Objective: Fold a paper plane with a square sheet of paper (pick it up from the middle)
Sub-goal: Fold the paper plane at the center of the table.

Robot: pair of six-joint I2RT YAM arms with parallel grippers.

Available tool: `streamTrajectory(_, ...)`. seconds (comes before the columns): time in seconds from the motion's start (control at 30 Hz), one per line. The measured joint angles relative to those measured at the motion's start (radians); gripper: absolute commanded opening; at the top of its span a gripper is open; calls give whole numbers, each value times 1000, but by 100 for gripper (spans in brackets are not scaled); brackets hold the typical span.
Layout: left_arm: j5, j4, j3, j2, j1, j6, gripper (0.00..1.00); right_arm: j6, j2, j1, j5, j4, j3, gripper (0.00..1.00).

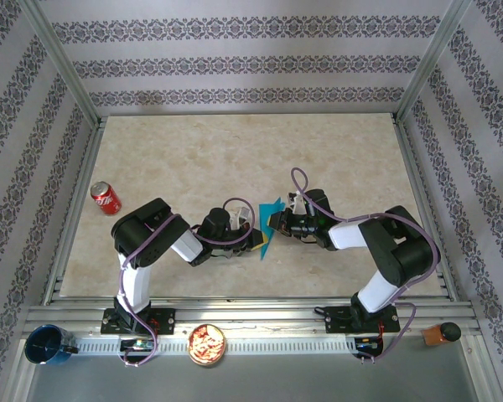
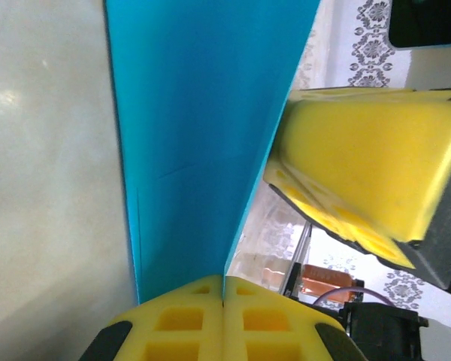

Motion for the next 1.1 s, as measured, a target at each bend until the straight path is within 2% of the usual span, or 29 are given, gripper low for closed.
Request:
streamTrajectory(0.6, 3, 33, -6, 11, 2, -29, 0, 0, 41, -9, -11, 10, 25, 11)
streamTrajectory(1.1, 7, -119, 23, -24, 2, -5, 0, 0, 77, -23, -23, 10, 32, 12)
